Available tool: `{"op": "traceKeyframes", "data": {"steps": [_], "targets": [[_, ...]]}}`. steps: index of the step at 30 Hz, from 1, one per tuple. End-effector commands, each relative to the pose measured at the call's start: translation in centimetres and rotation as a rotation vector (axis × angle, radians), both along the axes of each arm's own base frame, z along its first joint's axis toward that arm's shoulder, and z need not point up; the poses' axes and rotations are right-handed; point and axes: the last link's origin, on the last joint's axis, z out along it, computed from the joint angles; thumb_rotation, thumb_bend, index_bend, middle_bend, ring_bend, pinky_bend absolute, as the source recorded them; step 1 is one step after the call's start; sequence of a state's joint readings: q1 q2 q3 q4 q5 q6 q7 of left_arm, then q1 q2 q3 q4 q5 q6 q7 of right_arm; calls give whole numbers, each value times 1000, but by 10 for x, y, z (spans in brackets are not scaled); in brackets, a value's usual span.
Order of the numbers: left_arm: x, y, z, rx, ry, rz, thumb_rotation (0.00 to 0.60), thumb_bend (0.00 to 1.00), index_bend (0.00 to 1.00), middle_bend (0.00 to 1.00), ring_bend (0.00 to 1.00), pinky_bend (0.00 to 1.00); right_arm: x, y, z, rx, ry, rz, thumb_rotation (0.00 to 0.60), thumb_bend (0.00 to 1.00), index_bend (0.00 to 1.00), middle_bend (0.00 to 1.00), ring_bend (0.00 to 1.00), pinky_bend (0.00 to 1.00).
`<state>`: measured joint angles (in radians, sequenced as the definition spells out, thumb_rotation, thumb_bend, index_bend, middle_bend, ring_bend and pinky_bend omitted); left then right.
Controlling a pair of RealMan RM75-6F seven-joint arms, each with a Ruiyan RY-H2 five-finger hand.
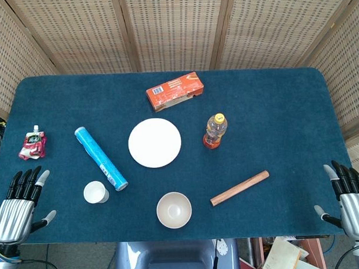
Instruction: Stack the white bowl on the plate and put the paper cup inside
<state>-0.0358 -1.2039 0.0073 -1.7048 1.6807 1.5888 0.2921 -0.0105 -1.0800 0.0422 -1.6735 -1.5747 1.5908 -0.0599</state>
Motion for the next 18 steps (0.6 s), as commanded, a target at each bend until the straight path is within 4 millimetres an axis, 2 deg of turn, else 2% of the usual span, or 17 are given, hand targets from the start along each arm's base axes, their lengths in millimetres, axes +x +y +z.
{"op": "traceKeyframes", "data": {"steps": [1, 11, 18], "targets": [[1, 0, 0, -3, -3, -4, 600, 96, 0, 0, 0, 0, 0, 0, 0, -2, 0, -1, 600, 170, 0, 0, 0, 0], [13, 7, -3, -92, -41, -156, 600, 96, 0, 0, 0, 0, 0, 0, 0, -1, 1, -6, 600, 170, 0, 0, 0, 0], [24, 12, 2, -162, -39, -277, 600, 105, 0, 0, 0, 0, 0, -1, 0, -4, 1, -10, 600, 170, 0, 0, 0, 0]]}}
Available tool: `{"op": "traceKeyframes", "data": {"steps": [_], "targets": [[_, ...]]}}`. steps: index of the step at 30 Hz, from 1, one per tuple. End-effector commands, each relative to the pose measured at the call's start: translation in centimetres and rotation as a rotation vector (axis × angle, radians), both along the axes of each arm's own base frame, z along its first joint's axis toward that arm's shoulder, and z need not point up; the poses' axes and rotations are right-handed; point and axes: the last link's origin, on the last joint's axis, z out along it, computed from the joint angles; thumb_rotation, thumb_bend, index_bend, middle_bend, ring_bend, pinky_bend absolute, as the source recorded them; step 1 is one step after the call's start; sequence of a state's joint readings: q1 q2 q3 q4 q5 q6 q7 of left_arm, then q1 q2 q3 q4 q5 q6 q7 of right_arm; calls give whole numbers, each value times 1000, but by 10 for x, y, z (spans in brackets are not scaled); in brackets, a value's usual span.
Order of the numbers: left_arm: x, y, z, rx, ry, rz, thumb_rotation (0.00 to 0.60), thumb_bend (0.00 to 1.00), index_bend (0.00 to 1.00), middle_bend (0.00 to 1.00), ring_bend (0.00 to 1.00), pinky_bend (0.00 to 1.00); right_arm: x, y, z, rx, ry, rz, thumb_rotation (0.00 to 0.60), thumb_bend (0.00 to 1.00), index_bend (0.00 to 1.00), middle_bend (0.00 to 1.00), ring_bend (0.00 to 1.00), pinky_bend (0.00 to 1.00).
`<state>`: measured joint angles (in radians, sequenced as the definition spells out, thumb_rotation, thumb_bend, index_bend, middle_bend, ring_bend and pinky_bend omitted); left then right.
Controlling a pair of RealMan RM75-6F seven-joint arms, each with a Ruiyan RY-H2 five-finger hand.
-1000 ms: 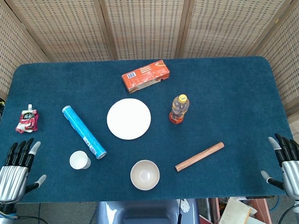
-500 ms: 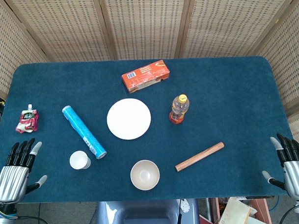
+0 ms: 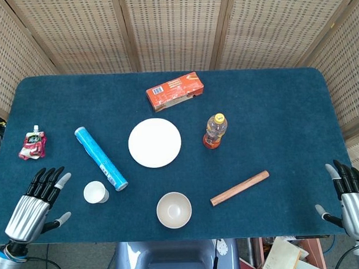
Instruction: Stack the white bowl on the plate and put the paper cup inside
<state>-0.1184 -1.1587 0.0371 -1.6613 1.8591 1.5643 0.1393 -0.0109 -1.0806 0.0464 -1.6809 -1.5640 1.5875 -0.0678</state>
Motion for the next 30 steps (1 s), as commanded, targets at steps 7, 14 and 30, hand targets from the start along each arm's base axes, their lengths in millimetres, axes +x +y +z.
{"op": "traceKeyframes", "data": {"steps": [7, 14, 30], "targets": [[17, 3, -8, -111, 39, -178, 600, 120, 70, 0, 0, 0, 0, 0, -1, -2, 3, -5, 600, 170, 0, 0, 0, 0], [26, 6, -22, -183, 60, -216, 600, 133, 143, 0, 0, 0, -1, -1, 0, -6, 2, -9, 600, 170, 0, 0, 0, 0], [63, 18, -63, -276, 122, -299, 600, 185, 266, 0, 0, 0, -4, -2, 2, -15, -9, -19, 600, 170, 0, 0, 0, 0]]}}
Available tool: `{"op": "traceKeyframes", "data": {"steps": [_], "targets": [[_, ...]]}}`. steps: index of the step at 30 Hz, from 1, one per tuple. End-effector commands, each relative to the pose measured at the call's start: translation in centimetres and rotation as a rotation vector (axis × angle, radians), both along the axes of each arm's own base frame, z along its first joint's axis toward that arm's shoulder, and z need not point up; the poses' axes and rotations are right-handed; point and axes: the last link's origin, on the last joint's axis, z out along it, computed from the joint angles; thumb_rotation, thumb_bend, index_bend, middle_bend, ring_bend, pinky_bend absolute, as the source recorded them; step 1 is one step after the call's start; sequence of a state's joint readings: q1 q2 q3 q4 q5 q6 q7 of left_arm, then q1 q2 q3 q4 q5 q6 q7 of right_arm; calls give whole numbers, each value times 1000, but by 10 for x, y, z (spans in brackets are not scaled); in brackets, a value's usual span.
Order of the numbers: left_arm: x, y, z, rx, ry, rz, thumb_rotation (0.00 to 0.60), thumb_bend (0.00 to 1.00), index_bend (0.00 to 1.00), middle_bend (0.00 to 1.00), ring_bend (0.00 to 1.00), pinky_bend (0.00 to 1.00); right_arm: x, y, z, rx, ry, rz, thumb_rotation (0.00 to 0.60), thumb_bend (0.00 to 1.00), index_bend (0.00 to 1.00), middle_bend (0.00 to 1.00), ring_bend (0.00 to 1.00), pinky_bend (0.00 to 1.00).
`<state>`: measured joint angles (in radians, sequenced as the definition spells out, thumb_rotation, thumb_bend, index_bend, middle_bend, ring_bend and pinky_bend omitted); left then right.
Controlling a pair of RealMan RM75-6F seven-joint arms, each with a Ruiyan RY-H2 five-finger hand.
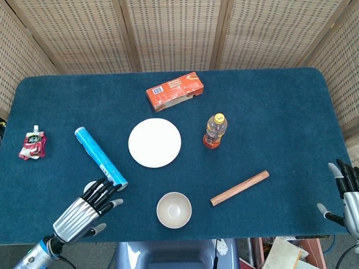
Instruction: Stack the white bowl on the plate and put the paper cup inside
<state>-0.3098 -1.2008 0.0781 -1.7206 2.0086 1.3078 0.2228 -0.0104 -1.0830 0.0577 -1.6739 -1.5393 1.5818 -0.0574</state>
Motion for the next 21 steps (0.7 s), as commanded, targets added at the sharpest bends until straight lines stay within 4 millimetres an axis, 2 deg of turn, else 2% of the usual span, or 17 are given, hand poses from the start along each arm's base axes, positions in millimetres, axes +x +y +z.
{"op": "traceKeyframes", "data": {"steps": [1, 8, 21], "targets": [[13, 4, -10, -14, 9, -26, 600, 188, 273, 0, 0, 0, -1, 0, 1, -2, -3, -2, 600, 170, 0, 0, 0, 0], [30, 8, -30, -38, 51, -57, 600, 215, 336, 0, 0, 0, -3, 0, 4, -12, -18, -10, 600, 169, 0, 0, 0, 0], [48, 24, -68, -87, 124, -48, 600, 254, 342, 0, 0, 0, -7, -1, 7, -16, -33, -24, 600, 170, 0, 0, 0, 0]]}}
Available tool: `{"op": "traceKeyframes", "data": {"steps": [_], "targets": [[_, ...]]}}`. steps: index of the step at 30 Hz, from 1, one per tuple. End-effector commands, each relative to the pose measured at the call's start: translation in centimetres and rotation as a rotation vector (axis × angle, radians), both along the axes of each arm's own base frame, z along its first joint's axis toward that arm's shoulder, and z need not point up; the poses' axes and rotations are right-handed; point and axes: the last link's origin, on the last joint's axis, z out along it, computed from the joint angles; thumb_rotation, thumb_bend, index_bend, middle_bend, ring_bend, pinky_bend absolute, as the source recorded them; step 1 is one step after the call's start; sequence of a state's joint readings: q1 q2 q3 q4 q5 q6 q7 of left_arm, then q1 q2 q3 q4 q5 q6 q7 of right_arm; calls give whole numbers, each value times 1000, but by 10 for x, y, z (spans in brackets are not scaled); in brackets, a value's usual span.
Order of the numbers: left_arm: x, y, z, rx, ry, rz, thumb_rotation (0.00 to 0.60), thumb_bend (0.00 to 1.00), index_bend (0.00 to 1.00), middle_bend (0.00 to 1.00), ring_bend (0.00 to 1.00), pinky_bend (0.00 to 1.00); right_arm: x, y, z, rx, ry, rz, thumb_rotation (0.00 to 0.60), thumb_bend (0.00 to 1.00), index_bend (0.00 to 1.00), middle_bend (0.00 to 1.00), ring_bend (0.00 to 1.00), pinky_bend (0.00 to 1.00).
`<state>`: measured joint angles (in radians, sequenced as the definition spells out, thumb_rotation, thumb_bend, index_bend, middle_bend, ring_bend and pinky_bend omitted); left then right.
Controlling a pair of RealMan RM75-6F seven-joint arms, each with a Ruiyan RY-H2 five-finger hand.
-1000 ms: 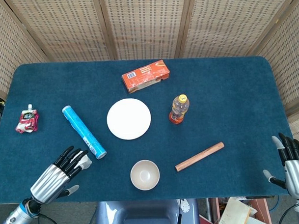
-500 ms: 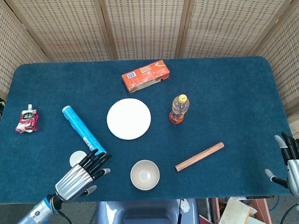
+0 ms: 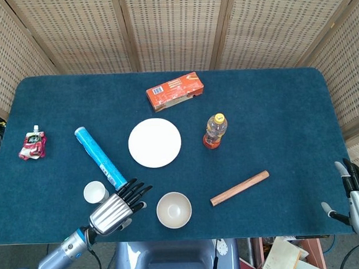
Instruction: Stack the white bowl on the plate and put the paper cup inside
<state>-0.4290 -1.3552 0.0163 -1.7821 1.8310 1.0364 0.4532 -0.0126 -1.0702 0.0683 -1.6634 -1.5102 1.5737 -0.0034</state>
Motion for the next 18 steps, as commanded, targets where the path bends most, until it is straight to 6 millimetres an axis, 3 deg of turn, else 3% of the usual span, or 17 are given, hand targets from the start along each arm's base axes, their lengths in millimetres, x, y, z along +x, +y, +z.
{"op": "traceKeyframes", "data": {"steps": [1, 18], "targets": [[7, 3, -10, -15, 14, -9, 600, 256, 342, 0, 0, 0, 0, 0, 1, -2, -2, 0, 600, 170, 0, 0, 0, 0], [22, 16, -41, -32, 75, -7, 600, 294, 394, 0, 0, 0, -6, 1, 9, -26, -33, -13, 600, 169, 0, 0, 0, 0]]}}
